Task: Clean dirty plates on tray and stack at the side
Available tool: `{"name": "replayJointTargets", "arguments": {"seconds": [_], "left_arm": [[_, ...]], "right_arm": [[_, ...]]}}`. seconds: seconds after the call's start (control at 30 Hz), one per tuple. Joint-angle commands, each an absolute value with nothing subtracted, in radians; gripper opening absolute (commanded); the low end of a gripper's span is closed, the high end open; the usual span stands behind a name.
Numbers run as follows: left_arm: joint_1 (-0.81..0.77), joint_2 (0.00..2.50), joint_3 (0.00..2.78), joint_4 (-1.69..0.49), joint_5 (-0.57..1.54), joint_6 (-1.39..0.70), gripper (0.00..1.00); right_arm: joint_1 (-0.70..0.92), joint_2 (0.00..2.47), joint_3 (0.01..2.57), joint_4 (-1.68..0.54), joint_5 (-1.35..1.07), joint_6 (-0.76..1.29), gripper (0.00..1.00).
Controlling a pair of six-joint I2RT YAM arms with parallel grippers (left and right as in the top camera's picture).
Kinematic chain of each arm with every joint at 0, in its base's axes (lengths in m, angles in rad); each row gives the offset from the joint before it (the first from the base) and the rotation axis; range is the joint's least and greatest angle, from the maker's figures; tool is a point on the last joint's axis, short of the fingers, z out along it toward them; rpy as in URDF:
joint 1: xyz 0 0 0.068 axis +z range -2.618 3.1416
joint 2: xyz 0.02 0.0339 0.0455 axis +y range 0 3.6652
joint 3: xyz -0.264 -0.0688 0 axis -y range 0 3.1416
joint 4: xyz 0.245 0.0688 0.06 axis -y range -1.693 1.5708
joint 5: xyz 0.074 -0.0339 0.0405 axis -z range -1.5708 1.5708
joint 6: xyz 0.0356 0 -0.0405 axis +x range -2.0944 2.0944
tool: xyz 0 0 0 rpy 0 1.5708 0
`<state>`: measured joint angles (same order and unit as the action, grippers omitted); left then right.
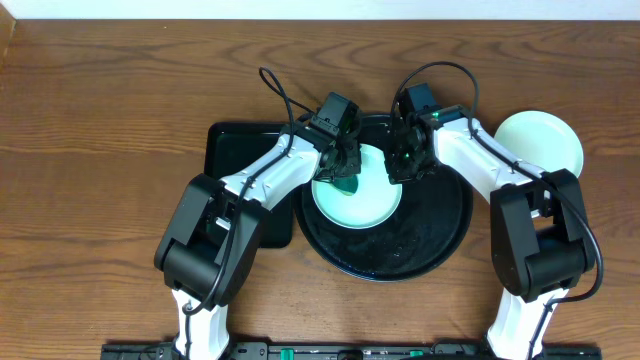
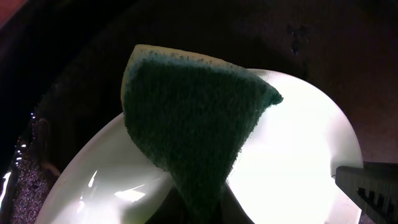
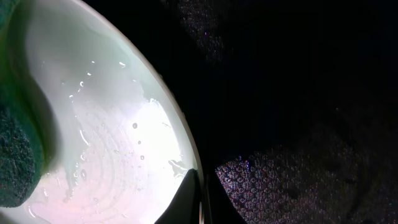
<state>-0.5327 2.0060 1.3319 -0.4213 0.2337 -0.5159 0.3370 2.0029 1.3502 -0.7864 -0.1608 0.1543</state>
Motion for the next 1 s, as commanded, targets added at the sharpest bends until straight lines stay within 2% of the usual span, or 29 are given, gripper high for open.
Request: {"name": "replayJointTargets", "arguments": {"seconds": [0.0, 0.33, 0.63, 0.8, 0.97], "left_arm": [[-0.55, 2.027, 1.324, -0.416, 0.239, -0.499, 0.08], [-0.63, 2.024, 1.33, -0.413, 0.264, -0.498, 0.07], [-0.561, 1.872, 1.354, -0.43, 0.276, -0.464, 0.07], [-0.532, 1.812, 1.354, -0.543, 0.162, -0.465, 0.07], [-0.522, 1.824, 1.353, -0.615, 0.159, -0.464, 0.08]], "right_arm": [[0.375, 2.018, 1.346, -0.778, -0.241, 0.156, 0.01], [0.375, 2.018, 1.346, -0.778, -0.241, 0.156, 0.01], [0.375, 2.018, 1.346, -0.778, -0.241, 0.156, 0.01], [0.375, 2.018, 1.346, -0.778, -0.241, 0.156, 0.01], [0.375, 2.018, 1.346, -0.778, -0.271, 0.157, 0.01]]}}
